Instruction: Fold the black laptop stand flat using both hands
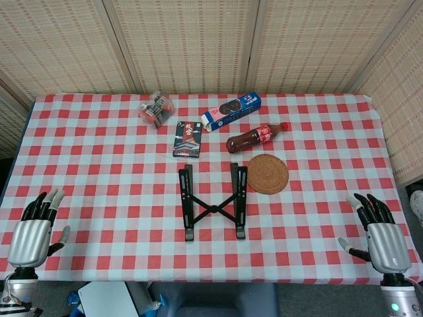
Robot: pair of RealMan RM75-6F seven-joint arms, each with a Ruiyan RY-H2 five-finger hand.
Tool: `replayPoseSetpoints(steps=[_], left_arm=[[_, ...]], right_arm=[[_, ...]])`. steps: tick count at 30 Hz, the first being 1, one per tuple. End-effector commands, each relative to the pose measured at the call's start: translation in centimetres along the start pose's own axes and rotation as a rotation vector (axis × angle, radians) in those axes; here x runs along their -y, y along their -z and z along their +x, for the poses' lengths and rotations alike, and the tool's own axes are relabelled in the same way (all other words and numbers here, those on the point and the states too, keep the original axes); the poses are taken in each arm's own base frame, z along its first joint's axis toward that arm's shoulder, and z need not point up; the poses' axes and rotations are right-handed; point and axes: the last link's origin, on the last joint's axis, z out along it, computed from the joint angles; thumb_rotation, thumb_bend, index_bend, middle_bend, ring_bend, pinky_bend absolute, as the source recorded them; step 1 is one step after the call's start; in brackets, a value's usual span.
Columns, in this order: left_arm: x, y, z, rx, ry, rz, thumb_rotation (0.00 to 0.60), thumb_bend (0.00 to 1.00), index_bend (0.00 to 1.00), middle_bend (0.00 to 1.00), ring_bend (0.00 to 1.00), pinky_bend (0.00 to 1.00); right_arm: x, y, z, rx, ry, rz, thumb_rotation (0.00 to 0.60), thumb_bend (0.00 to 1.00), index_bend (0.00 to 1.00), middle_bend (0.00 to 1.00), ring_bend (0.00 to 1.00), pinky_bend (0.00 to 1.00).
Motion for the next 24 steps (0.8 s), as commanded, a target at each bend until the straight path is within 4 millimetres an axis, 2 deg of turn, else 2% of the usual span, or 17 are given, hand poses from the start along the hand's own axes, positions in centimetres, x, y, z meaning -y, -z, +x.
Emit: replayPoseSetpoints(steps=[1,12,19,24], left_arm=[[0.0,-0.1,0.0,0.002,0.005,-0.001,0.600,0.38,0.07,0.05,0.06,0.14],[-0.4,-1.5,0.4,0.012,0.101,-0.053,0.600,0.38,0.06,0.05,0.07,0.14],[-0.6,-3.0,0.8,0.028,0.192,-0.101,0.600,0.36,0.06,0.05,0.07,0.14],[-0.9,-4.8,0.7,0.055,0.298,-0.121,0.600,0.32,0.07,0.05,0.07,0.14]], right_arm=[[0.0,0.0,0.0,0.003,0.001,0.002,0.600,0.14,0.14,0.11,0.04,0.08],[0.8,-0.6,-0.2,0.017,-0.043,0.028,0.600,0.14,0.14,0.12,0.04,0.08],[2.1,-1.8,-0.8,0.081,-0.159,0.055,0.600,0.14,0.09,0.12,0.04,0.08],[3.1,-3.3,-1.5,0.156,-0.286,0.062,0.600,0.11,0.09,0.12,0.03,0.08]])
